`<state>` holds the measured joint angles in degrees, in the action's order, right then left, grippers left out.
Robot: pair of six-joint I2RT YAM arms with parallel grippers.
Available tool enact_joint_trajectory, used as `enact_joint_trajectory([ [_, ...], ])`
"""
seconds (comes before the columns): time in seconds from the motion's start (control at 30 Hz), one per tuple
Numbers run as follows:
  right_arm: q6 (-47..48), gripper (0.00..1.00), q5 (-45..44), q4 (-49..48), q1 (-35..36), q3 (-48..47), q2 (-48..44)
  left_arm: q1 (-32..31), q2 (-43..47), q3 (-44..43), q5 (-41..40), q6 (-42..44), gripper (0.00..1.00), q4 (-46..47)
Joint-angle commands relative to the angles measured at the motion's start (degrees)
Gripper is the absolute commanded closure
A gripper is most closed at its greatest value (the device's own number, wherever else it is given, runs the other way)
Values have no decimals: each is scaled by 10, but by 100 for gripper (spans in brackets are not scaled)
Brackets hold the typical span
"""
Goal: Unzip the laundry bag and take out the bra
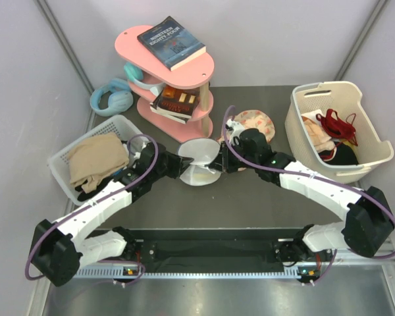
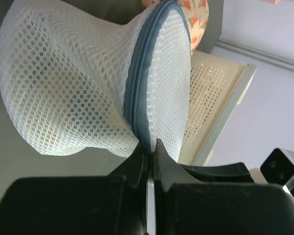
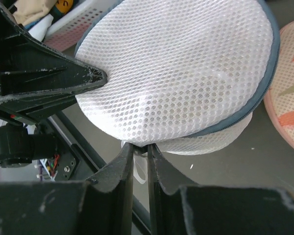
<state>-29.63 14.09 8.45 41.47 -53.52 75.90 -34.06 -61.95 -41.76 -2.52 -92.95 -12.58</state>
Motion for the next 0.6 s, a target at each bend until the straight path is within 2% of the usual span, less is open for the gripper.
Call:
enact_joint_trajectory([
  [0.0,26,100,-64,48,-46,28,-29,31,23,7,6,37,100,25],
  [0.37,41,100,-71,59,-65,41,-37,43,-5,-22,23,110,100,4],
  [0.43,42,100,-55,46,-65,40,-40,43,-12,-26,45,116,100,4],
  [0.57,41,97,41,-7,-54,49,-54,43,-22,-30,56,100,100,18],
])
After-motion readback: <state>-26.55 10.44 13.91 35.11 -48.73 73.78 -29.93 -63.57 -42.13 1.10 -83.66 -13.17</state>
